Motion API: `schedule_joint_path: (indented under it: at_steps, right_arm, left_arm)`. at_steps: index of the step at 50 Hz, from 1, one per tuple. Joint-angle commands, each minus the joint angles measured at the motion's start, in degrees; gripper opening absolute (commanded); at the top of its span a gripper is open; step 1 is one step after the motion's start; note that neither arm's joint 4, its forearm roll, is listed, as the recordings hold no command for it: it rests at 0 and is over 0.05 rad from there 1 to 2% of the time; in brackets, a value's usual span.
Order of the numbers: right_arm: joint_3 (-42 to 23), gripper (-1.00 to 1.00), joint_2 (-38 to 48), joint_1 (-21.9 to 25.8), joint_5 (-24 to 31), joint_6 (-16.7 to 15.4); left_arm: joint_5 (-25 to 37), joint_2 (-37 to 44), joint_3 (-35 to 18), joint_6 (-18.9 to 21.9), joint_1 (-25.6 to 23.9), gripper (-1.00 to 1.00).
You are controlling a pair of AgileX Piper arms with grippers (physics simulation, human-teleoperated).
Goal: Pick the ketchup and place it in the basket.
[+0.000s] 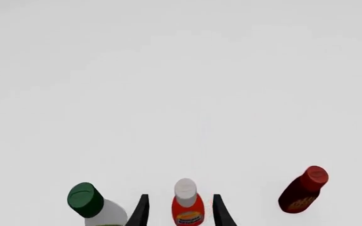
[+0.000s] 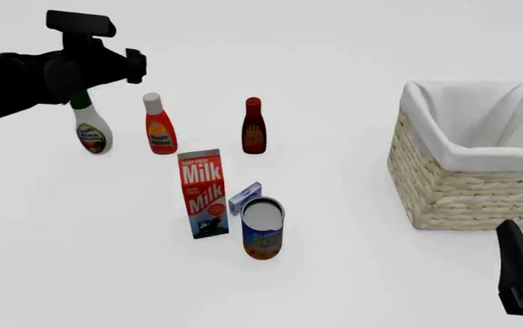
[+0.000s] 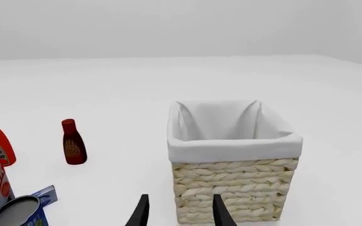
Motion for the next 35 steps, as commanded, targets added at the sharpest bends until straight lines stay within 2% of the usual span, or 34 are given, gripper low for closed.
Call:
schedule_joint_path:
  at_steps: [1, 4, 14, 35]
  right_arm:
    - [0.04, 1.0, 0.01, 0.07, 0.13, 0.21]
    - [0.13, 1.0, 0.02, 0.12, 0.2, 0.19]
    - [0.11, 1.0, 0.06, 0.19, 0.55, 0.16]
    - [0.13, 1.0, 0.28, 0.36, 0.88, 0.14]
  left_arm:
    - [0.0, 3.34, -2.33, -0.43, -0.47, 1.0]
    - [0.21, 5.47, -3.65, -1.71, -0.57, 1.0]
    - [-0.11, 7.43, -5.09, -1.78, -1.16, 1.0]
    - [-2.02, 9.79, -4.24, -2.77, -1.23, 1.0]
